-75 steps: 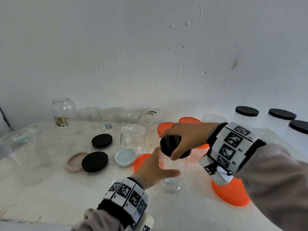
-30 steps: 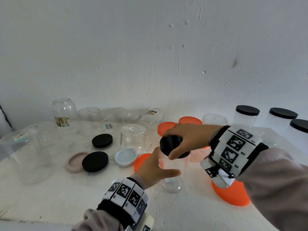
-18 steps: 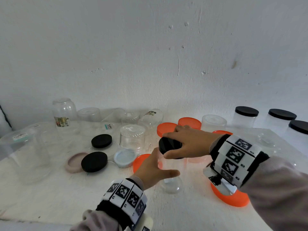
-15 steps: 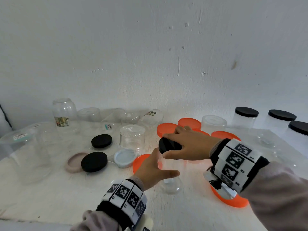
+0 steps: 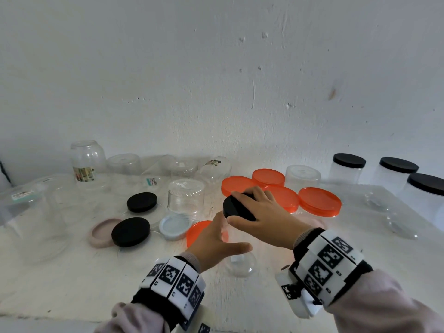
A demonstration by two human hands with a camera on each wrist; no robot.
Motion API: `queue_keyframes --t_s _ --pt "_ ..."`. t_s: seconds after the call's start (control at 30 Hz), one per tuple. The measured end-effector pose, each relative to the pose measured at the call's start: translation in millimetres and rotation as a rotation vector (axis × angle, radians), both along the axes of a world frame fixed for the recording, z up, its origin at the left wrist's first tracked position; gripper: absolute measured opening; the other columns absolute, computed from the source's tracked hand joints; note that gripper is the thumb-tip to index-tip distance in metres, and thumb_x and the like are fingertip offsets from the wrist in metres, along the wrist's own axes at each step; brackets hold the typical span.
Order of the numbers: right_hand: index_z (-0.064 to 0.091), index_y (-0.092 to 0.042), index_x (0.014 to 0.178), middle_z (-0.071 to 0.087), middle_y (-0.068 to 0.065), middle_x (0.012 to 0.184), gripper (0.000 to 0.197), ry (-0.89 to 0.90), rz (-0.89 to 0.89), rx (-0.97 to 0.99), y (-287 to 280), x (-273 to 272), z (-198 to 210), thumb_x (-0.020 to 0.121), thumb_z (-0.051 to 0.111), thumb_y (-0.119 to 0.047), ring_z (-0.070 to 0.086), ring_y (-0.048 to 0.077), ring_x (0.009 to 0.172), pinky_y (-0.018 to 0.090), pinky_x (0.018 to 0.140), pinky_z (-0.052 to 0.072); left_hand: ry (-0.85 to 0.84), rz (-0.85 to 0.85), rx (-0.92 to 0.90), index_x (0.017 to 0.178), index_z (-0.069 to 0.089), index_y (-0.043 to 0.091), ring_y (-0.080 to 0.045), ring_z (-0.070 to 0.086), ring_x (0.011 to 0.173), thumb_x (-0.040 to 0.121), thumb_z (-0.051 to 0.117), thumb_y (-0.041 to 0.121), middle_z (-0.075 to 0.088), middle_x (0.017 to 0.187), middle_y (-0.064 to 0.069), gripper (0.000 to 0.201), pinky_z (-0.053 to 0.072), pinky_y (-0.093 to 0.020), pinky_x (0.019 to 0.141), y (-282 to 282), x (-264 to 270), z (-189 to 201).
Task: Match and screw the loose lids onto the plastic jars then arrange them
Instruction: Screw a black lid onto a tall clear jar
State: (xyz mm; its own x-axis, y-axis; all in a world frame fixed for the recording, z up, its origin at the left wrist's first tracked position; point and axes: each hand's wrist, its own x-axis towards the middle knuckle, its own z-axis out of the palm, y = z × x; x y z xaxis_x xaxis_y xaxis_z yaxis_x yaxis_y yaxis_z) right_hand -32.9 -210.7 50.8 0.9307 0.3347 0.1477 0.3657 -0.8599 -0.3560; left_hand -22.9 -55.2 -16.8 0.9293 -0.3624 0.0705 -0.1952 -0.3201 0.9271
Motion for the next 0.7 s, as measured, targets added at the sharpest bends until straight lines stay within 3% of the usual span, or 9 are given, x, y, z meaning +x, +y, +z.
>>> queue_keyframes --t_s 0.13,0.33,0.5,0.6,0.7 --pt "0.032 -0.033 0.145 0.031 -0.011 0.135 0.065 -0.028 -0.012 0.120 -1 -2 -5 0.087 0.048 -0.056 0.024 0.013 0.125 0.027 0.101 0.028 0.006 -0.001 -0.017 0.136 0.032 0.034 -0.005 0.041 0.126 0.073 0.081 0.031 0.048 0.134 0.016 0.080 0.033 -0.030 0.108 -1 -1 0" --pt "0.039 -0.032 0.143 0.035 -0.017 0.134 0.064 -0.051 -0.051 0.259 0 -6 -10 0.084 0.056 -0.054 0.029 0.007 0.124 0.024 0.101 0.031 0.002 0.004 -0.021 0.134 0.032 0.037 0.000 0.042 0.121 0.072 0.081 0.034 0.047 0.127 0.024 0.079 0.033 -0.022 0.100 0 0 -2" --pt "0.048 -0.031 0.138 0.038 -0.021 0.127 0.063 -0.050 -0.098 0.409 2 -6 -14 0.080 0.066 -0.048 0.035 0.004 0.122 0.020 0.099 0.033 -0.018 0.004 -0.021 0.131 0.031 0.043 0.004 0.041 0.120 0.071 0.081 0.037 0.046 0.125 0.029 0.078 0.032 -0.008 0.086 0 1 -5" --pt "0.050 -0.031 0.136 0.039 -0.022 0.127 0.064 -0.049 -0.120 0.469 4 -7 -17 0.077 0.069 -0.049 0.037 0.000 0.121 0.019 0.100 0.036 -0.017 0.007 -0.018 0.128 0.031 0.045 0.001 0.041 0.123 0.071 0.081 0.039 0.047 0.126 0.027 0.076 0.030 -0.017 0.094 0 2 -7" --pt "0.052 -0.031 0.134 0.039 -0.024 0.126 0.064 -0.056 -0.138 0.504 5 -8 -18 0.075 0.070 -0.049 0.039 -0.001 0.120 0.021 0.100 0.039 -0.019 0.011 -0.015 0.121 0.032 0.051 0.002 0.041 0.121 0.070 0.081 0.040 0.046 0.122 0.032 0.072 0.031 -0.015 0.094 0 1 -8"
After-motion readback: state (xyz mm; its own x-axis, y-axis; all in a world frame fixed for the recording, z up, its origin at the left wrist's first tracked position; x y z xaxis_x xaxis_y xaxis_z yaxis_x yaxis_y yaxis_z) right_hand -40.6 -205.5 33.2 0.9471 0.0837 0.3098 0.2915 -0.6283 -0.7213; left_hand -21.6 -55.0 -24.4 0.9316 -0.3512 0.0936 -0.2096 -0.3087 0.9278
